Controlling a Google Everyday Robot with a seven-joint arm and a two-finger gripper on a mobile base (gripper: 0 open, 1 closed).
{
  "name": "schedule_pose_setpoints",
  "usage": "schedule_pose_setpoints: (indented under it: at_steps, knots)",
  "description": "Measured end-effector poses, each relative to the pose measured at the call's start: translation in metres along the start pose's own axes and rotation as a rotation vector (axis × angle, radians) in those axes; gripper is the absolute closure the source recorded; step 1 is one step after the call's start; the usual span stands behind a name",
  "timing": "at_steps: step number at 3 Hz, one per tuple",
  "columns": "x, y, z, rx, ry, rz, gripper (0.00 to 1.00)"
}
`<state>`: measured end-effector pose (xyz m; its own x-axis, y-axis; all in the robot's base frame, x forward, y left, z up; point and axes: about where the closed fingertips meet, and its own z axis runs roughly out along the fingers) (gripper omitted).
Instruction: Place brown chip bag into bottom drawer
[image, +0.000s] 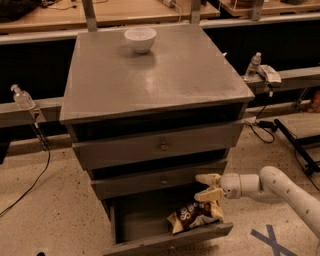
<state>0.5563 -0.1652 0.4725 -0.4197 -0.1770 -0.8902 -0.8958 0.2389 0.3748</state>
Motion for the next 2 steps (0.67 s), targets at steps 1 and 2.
schedule_pose_setpoints:
  at_steps: [1,2]
  knots:
    - [0.0,0.0004,0.002,-0.004,0.0,0.0,0.0]
    - [0.0,0.0004,0.0021,-0.004,0.0,0.0,0.0]
